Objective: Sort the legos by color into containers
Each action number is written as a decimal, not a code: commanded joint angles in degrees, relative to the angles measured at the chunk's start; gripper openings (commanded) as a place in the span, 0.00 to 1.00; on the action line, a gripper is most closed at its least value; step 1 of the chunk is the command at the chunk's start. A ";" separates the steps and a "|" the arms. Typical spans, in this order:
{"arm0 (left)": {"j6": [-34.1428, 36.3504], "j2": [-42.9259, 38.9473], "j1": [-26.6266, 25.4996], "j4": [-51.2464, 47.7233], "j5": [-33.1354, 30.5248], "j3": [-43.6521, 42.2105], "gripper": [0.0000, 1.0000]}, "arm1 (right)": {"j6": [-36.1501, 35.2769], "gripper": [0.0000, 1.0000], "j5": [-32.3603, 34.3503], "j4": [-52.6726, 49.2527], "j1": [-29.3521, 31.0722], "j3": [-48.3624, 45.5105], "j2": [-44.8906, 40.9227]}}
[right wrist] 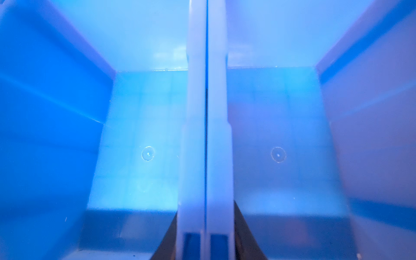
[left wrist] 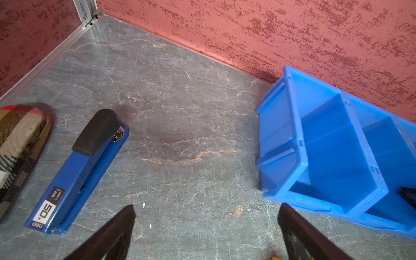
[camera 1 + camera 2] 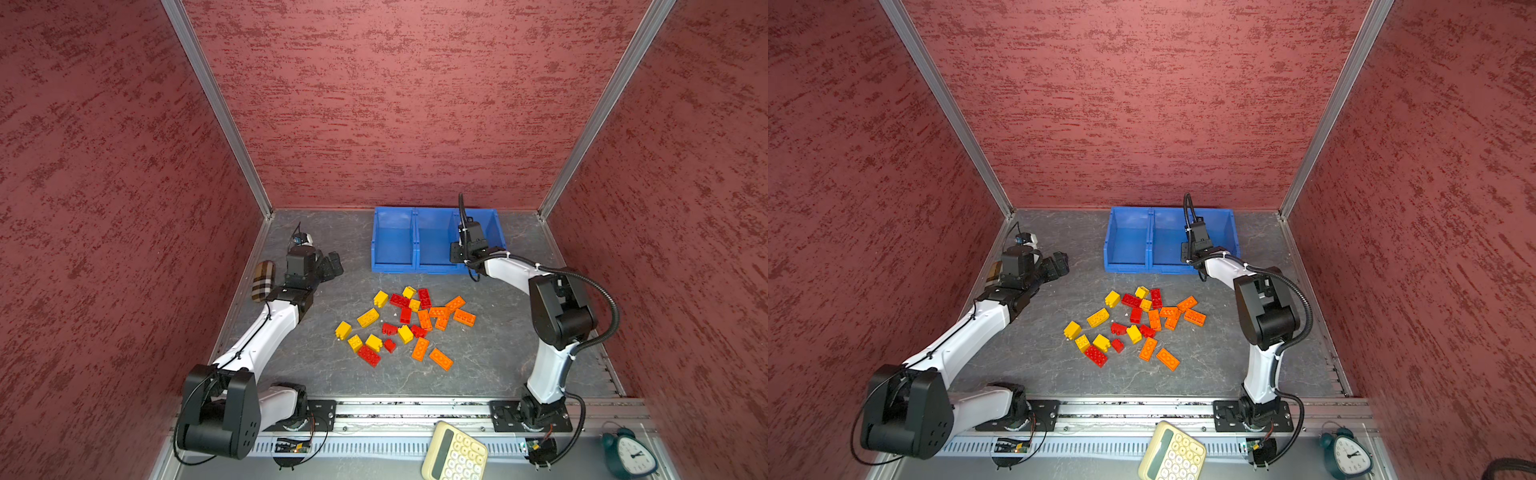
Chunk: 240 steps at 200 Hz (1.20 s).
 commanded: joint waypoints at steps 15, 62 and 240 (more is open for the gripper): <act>0.33 1.00 -0.28 -0.77 1.34 1.88 0.99 | 4.33 0.25 0.56 1.67 5.81 2.17 -0.49; 0.95 1.50 -0.36 -1.73 2.35 2.89 0.99 | 10.81 0.26 7.79 -1.30 10.50 3.57 -0.22; 1.56 7.41 -5.32 -4.67 1.93 8.15 0.99 | 4.02 0.27 9.55 4.04 11.17 1.58 -0.61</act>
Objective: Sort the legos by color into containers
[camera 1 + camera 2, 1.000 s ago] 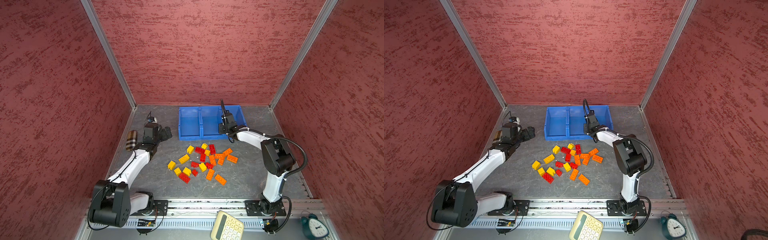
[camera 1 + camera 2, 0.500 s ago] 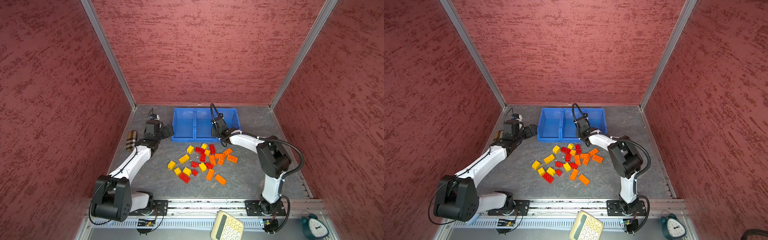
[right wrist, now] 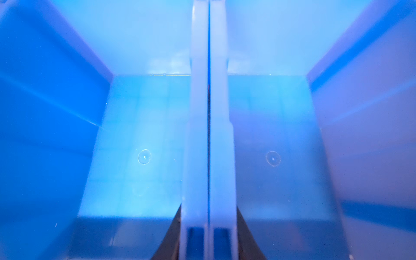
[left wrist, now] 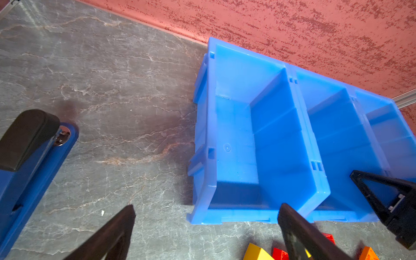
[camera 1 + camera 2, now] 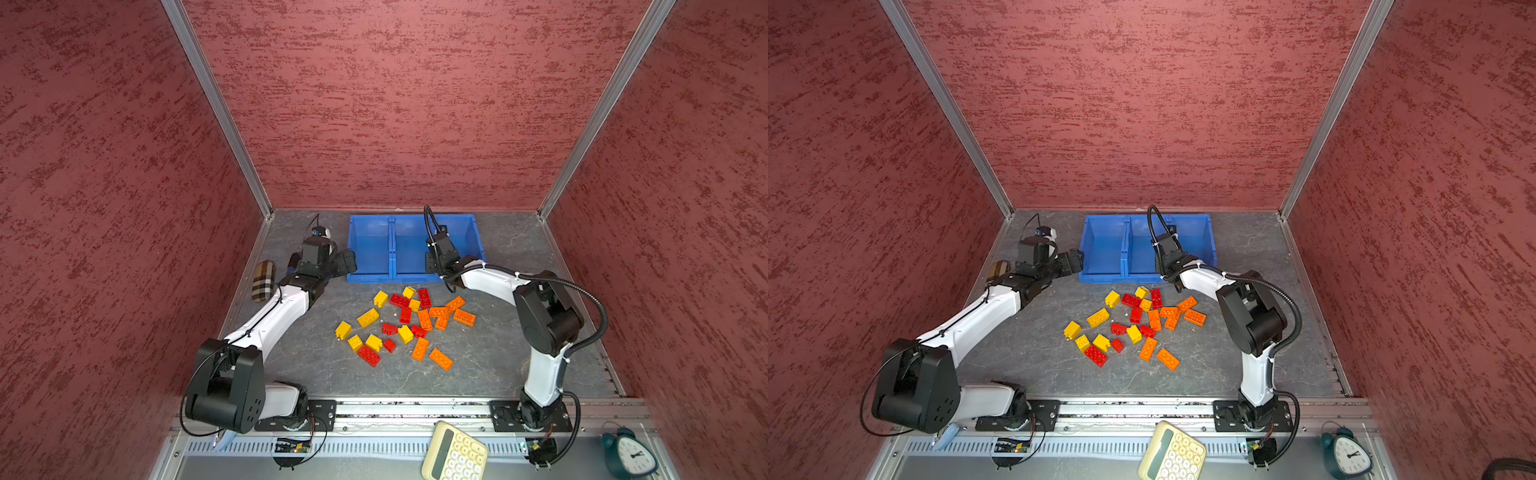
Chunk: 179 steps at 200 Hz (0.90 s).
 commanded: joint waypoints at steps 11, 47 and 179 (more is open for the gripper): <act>0.99 0.23 -0.71 -1.29 -1.26 1.37 0.99 | 0.64 0.27 0.13 3.94 -0.16 1.65 -1.14; 3.09 0.46 -2.67 -3.77 -1.30 2.19 0.99 | 1.43 0.43 -0.73 5.62 -0.17 0.09 -3.16; 19.27 20.77 -23.10 -26.43 -3.57 15.36 0.64 | 2.33 0.99 1.61 33.95 -0.41 -29.05 -27.83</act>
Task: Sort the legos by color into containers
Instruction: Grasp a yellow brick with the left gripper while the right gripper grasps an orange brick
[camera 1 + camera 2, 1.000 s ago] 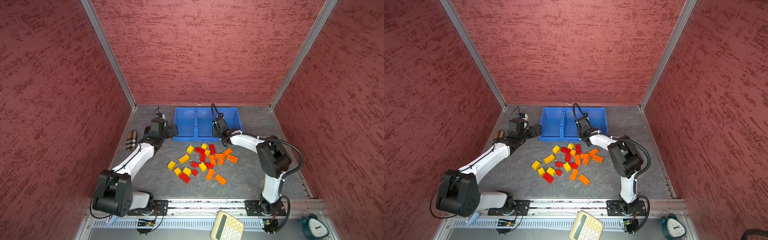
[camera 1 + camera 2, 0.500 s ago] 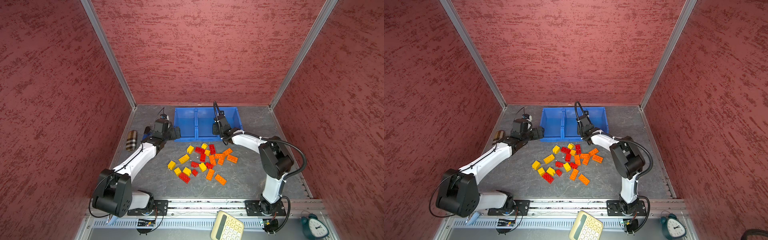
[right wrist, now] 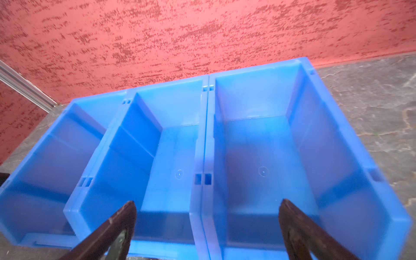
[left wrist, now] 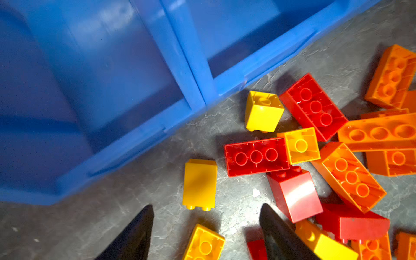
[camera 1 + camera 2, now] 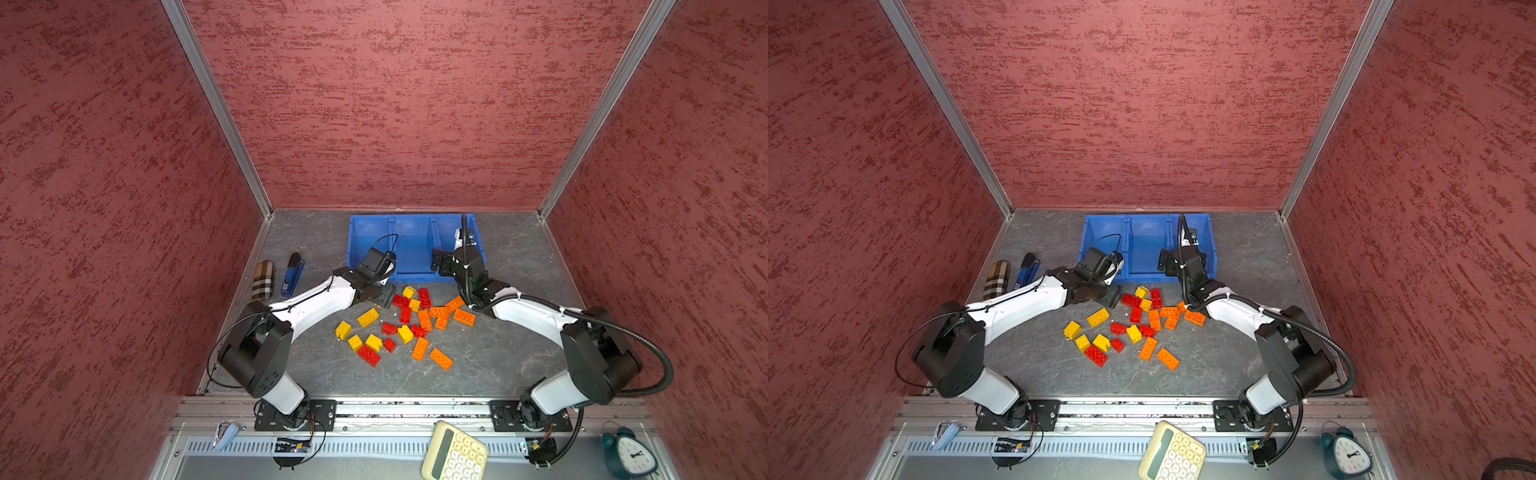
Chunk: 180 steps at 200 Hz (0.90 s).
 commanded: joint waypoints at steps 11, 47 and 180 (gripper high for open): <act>0.79 6.74 0.02 -3.86 -0.66 3.69 0.63 | -1.03 0.99 3.33 10.53 -0.40 -5.56 -6.53; -0.32 11.52 0.08 -1.94 -2.78 5.15 0.58 | -5.71 0.99 4.73 9.11 -0.66 -6.61 -9.30; -1.80 -5.01 2.02 9.40 -7.09 -2.96 0.20 | 3.73 0.91 -9.43 -12.49 -2.69 -10.60 -14.74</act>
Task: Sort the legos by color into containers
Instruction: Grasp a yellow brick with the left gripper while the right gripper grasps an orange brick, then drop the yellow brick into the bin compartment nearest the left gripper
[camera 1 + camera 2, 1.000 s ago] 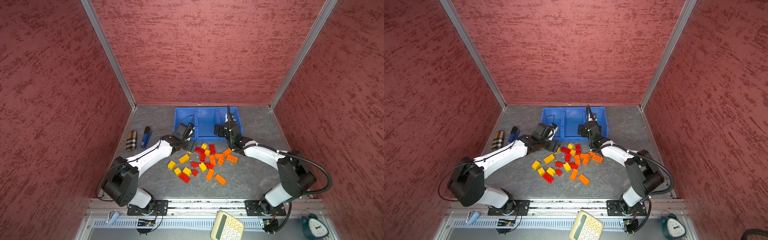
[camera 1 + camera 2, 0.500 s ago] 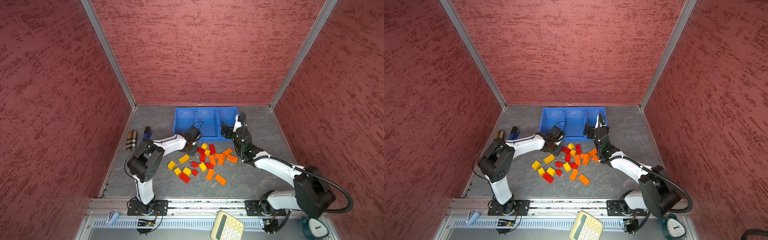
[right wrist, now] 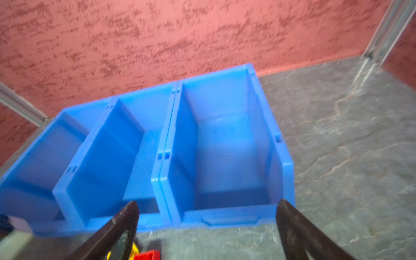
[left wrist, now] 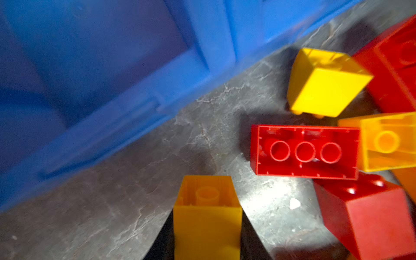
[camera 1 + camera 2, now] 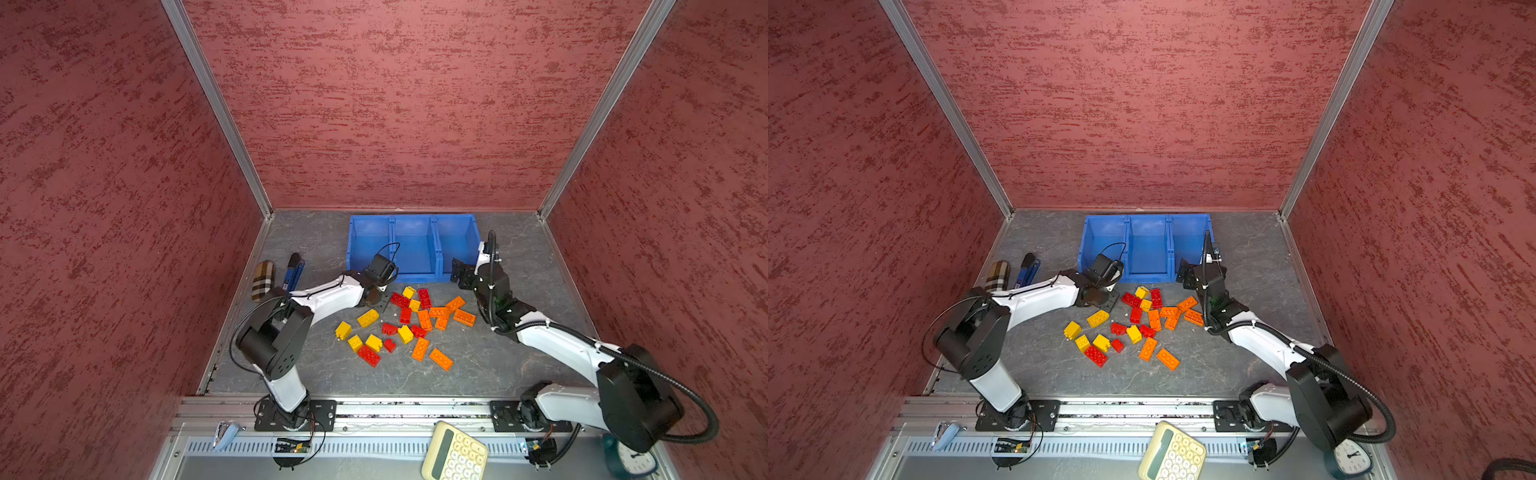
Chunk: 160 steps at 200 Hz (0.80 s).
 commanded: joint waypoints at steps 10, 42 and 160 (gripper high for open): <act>-1.78 -8.77 2.52 9.97 -4.61 -0.94 0.21 | 5.52 0.91 -9.84 -13.51 -0.26 1.36 -1.02; -2.33 -8.04 5.55 15.14 -6.68 1.38 0.23 | 11.92 0.83 -16.60 -19.06 -0.30 0.83 -1.15; -12.41 17.86 10.58 -1.50 -9.58 30.47 0.48 | 19.10 0.43 -28.24 -23.39 0.79 2.86 7.54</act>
